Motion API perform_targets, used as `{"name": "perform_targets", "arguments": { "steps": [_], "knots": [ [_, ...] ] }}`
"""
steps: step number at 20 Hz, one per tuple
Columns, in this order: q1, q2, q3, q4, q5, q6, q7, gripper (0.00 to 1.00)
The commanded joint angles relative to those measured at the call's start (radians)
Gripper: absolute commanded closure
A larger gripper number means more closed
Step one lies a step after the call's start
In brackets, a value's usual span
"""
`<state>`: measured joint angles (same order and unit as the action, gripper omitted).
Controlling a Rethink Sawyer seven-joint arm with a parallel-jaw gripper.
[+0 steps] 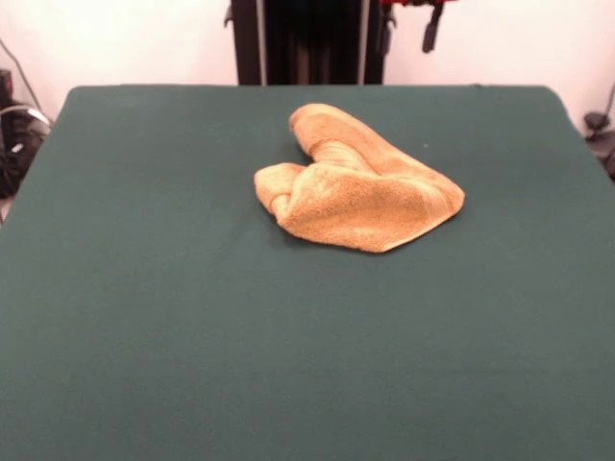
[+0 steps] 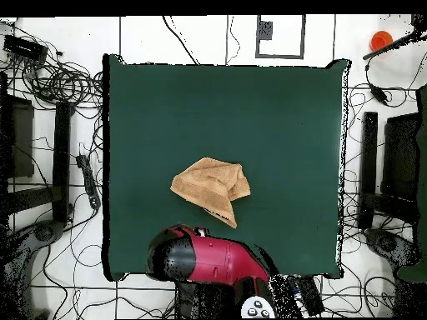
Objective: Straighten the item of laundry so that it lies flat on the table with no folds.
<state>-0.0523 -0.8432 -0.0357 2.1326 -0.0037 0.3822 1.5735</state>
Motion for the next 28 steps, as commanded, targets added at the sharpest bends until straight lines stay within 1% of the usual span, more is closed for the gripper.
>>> {"name": "perform_targets", "arguments": {
  "steps": [1, 8, 19, 23, 26, 28],
  "knots": [
    [-0.015, 0.040, 0.093, -0.030, -0.014, -0.078, 0.119, 0.00],
    [-0.023, 0.056, 0.105, -0.038, -0.014, -0.087, 0.109, 0.00],
    [-0.046, 0.067, 0.137, -0.037, -0.057, -0.105, 0.073, 0.00],
    [-0.047, 0.067, 0.143, -0.052, -0.083, -0.087, 0.057, 0.00],
    [-0.058, 0.067, 0.155, -0.052, -0.082, -0.085, 0.063, 0.00],
    [-0.061, 0.068, 0.156, -0.065, -0.101, -0.082, 0.051, 0.00]
  ]
}}
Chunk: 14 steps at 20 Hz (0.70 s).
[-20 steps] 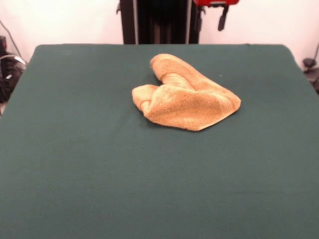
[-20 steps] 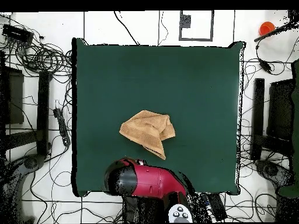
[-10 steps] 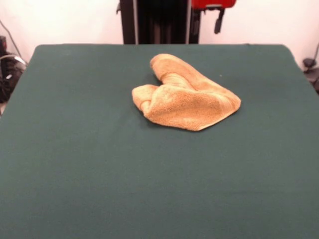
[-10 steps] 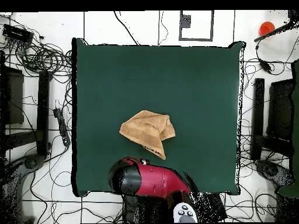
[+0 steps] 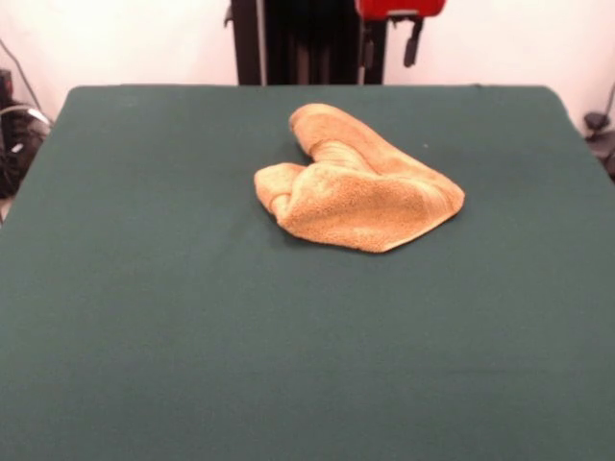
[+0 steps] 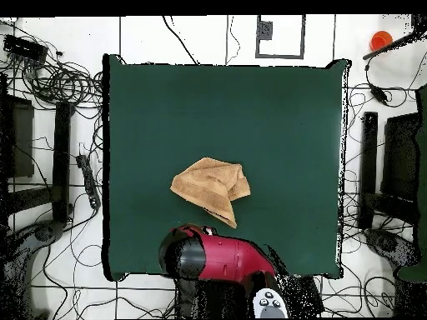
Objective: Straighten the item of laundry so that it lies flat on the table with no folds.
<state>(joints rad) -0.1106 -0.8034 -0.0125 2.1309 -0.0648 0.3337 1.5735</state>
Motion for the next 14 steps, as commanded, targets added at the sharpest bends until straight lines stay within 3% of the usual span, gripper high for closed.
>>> {"name": "perform_targets", "arguments": {
  "steps": [1, 14],
  "knots": [
    [-0.002, 0.030, 0.132, -0.067, -0.052, -0.035, 0.046, 0.00],
    [-0.078, 0.050, 0.206, -0.090, -0.181, -0.040, -0.007, 0.00]
  ]
}}
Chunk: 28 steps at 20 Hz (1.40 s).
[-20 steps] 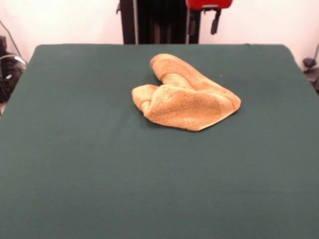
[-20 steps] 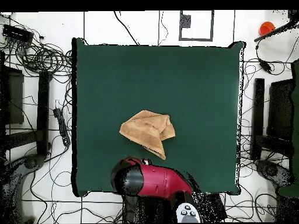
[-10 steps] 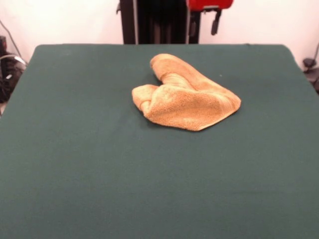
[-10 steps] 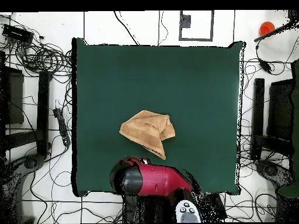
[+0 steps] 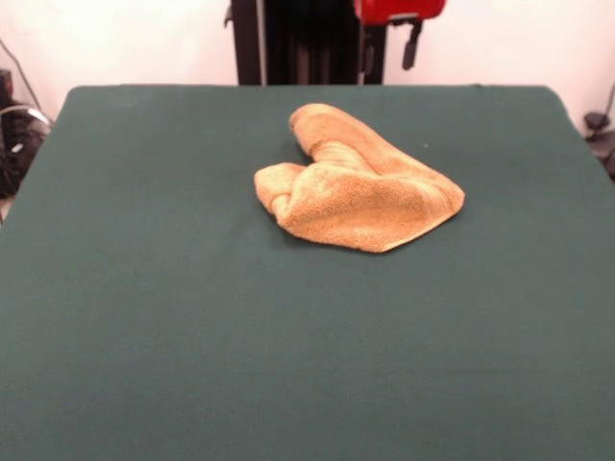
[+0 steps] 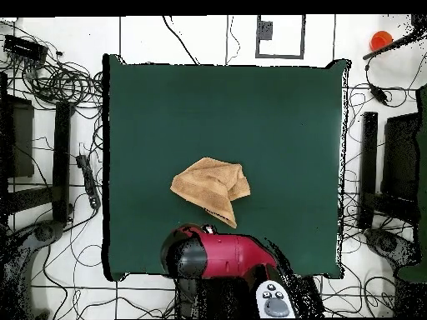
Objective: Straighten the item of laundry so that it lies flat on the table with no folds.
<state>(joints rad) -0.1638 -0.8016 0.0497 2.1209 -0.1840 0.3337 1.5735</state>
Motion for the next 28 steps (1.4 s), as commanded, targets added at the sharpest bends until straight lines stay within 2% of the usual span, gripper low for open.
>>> {"name": "perform_targets", "arguments": {
  "steps": [1, 8, 16, 28],
  "knots": [
    [-0.029, 0.050, 0.150, -0.087, -0.071, -0.034, -0.008, 0.00],
    [-0.081, 0.053, 0.219, -0.080, -0.104, -0.024, -0.017, 0.00],
    [-0.095, 0.064, 0.232, -0.106, -0.159, -0.019, -0.004, 0.00],
    [-0.143, 0.074, 0.268, -0.135, -0.181, 0.025, -0.006, 0.00]
  ]
}}
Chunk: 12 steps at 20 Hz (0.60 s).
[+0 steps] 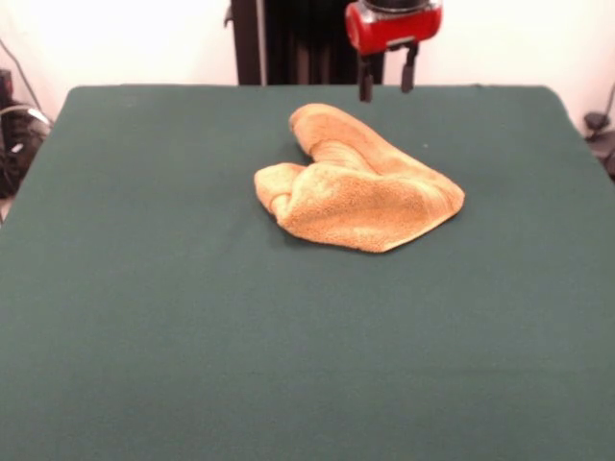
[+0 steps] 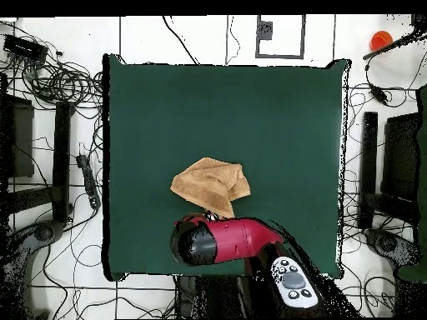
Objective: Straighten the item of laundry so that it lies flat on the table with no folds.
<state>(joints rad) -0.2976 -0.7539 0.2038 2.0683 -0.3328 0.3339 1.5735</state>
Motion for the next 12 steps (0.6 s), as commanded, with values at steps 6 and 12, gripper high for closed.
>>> {"name": "perform_targets", "arguments": {
  "steps": [6, 12],
  "knots": [
    [-0.030, 0.026, 0.122, -0.091, -0.044, 0.039, -0.016, 0.00],
    [-0.040, 0.029, 0.124, -0.096, -0.051, 0.043, -0.020, 0.00]
  ]
}}
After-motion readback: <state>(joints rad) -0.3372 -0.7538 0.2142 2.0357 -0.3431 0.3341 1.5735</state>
